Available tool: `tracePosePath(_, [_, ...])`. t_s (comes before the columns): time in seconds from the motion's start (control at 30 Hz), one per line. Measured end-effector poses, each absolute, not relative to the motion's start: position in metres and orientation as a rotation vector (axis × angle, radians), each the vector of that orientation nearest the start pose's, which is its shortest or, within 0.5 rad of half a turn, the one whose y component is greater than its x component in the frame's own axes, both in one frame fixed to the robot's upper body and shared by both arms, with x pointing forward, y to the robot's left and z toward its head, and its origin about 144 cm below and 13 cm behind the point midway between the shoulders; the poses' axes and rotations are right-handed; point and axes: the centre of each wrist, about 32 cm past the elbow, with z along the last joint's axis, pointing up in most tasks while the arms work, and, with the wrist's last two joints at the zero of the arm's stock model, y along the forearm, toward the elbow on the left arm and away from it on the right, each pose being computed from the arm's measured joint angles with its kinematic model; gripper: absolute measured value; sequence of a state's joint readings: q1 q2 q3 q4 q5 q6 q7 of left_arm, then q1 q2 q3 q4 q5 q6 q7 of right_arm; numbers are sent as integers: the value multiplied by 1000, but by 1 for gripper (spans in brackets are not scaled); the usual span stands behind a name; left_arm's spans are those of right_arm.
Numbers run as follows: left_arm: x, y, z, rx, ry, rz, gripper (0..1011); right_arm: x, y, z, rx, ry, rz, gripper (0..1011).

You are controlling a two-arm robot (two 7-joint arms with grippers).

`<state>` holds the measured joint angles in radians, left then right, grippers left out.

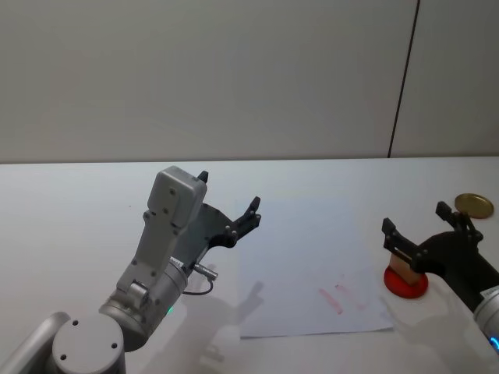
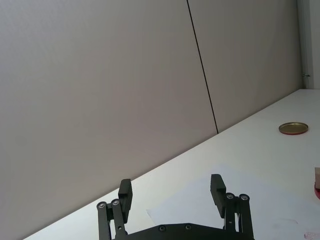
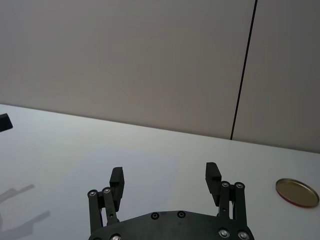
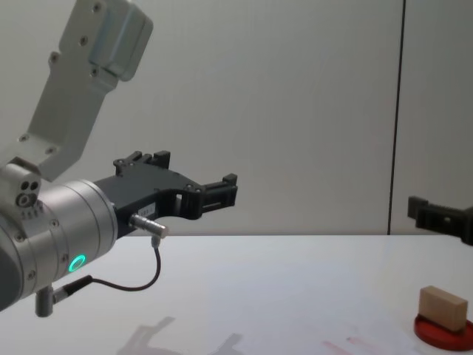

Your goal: Use the one hand to pick up the stamp and affix it onto the A4 paper.

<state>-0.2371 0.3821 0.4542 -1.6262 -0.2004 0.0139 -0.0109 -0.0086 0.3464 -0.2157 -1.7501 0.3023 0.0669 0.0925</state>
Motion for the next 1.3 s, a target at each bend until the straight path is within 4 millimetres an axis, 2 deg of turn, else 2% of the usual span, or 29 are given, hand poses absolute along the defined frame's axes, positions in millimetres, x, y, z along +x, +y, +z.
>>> tracePosePath(0.73, [492,198,1204,61,-268,1124,993,466,-269,1167,-145,82,-1157,1001])
tracePosePath(1.17, [492,198,1204,61,-268,1124,993,474,-277,1159,-205,112,-1129,1001])
tracePosePath(1.3, [492,198,1204,61,-268,1124,993,477,-279,1157,-223,119,-1122,915])
